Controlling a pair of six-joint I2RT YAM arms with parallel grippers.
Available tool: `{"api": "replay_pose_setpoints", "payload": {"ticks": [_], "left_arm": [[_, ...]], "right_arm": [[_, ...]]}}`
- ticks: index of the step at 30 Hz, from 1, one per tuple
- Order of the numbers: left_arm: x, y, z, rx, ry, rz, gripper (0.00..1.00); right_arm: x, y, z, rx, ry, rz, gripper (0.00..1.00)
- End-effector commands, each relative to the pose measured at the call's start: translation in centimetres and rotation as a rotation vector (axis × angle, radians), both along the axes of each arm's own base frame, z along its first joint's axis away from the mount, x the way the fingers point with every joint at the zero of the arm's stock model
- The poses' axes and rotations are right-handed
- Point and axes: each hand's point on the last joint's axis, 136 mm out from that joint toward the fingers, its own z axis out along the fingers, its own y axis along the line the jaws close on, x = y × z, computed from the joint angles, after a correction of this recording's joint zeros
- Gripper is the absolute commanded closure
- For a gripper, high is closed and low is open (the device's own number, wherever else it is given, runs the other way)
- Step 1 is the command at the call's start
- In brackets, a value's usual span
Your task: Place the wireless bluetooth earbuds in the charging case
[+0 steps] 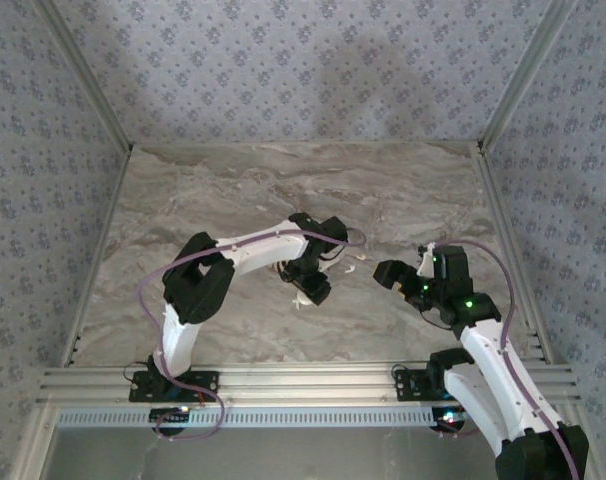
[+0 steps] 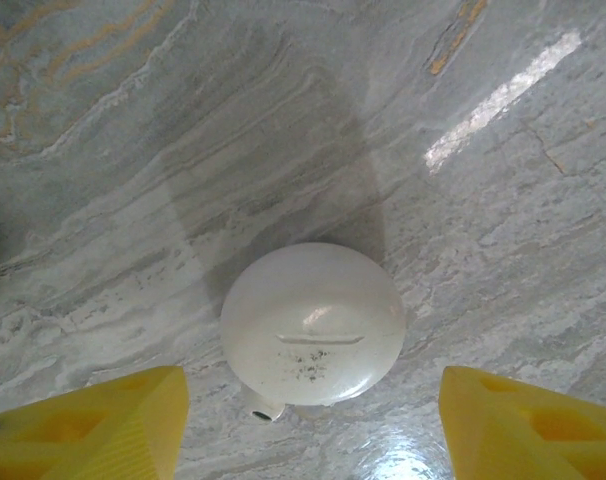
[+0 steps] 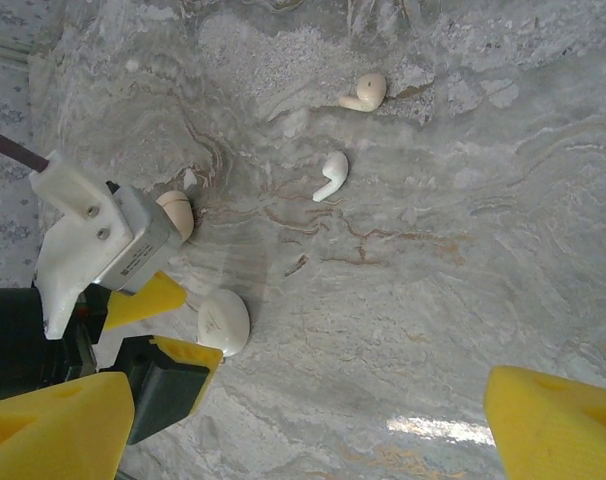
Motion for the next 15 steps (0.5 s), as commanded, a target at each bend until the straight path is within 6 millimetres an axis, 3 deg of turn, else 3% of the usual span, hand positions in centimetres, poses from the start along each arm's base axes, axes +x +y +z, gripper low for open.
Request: {"api": "replay_pose_setpoints", "payload": {"ticks": [1,15], "left_arm": [[-0.3,-0.3,-0.2,0.006,0.027,-0.018,0.31],[-0.7,-0.4,-1.7,0.014,0.055,-0.02,0.33]], "right_arm": [[-0.1,0.0,-0.1,0.019,0.007,-0.007,0.07],[-0.2,0.0,-0.3,0.024,0.015,-0.01,0.07]]}}
